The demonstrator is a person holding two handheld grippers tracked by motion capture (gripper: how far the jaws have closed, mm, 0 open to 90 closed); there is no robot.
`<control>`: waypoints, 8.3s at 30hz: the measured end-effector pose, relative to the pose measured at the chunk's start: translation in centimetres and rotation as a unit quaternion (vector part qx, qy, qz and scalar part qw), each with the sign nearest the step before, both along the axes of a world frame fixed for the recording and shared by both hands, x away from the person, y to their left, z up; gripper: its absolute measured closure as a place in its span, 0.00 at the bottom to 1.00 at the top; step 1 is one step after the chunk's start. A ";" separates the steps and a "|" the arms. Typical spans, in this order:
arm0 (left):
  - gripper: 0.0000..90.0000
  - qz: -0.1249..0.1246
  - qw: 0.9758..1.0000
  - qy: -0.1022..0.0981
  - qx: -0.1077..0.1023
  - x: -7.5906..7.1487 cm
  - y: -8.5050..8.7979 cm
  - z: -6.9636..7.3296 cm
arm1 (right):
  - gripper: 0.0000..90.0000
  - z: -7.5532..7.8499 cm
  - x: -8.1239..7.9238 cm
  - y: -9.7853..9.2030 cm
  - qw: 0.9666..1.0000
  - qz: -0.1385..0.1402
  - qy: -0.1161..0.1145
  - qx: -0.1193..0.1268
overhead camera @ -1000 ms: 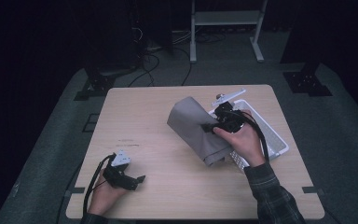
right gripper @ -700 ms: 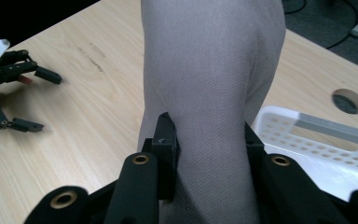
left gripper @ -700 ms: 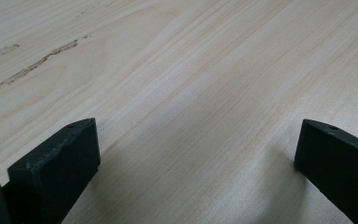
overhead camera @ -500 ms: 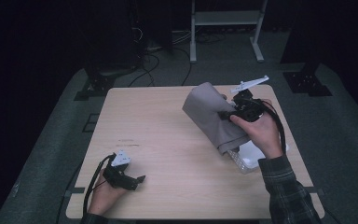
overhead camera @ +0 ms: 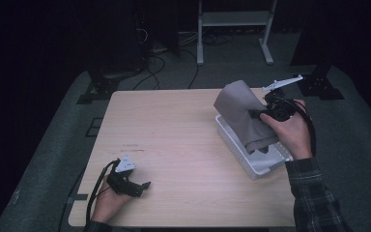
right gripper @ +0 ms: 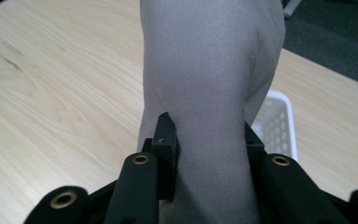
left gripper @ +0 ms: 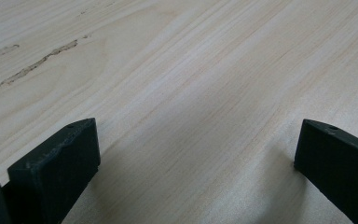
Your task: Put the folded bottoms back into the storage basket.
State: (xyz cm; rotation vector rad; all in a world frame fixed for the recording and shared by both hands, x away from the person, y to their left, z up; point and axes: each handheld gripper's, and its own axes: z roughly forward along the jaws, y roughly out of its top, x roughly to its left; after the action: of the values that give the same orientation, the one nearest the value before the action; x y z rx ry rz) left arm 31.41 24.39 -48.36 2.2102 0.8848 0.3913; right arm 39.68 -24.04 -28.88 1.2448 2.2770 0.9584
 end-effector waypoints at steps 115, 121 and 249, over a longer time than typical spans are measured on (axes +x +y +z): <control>0.00 0.000 1.000 0.001 0.001 0.0 0.0 0.0 | 0.99 -10.6 -1.0 -12.3 0.989 -0.127 0.069 -0.018; 0.00 -0.001 1.000 0.001 0.002 0.0 0.0 0.0 | 0.99 -11.5 -1.2 -12.5 0.990 -0.119 0.078 -0.013; 0.00 -0.005 1.000 -0.001 0.001 0.1 0.0 0.0 | 0.11 -19.8 -7.0 -8.9 0.996 -0.085 -0.006 0.011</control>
State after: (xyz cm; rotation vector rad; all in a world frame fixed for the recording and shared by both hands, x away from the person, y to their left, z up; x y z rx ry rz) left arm 31.48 24.34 -48.37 2.2144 0.8713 0.3887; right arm 32.73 -32.90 -48.72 1.4111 2.1166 0.9283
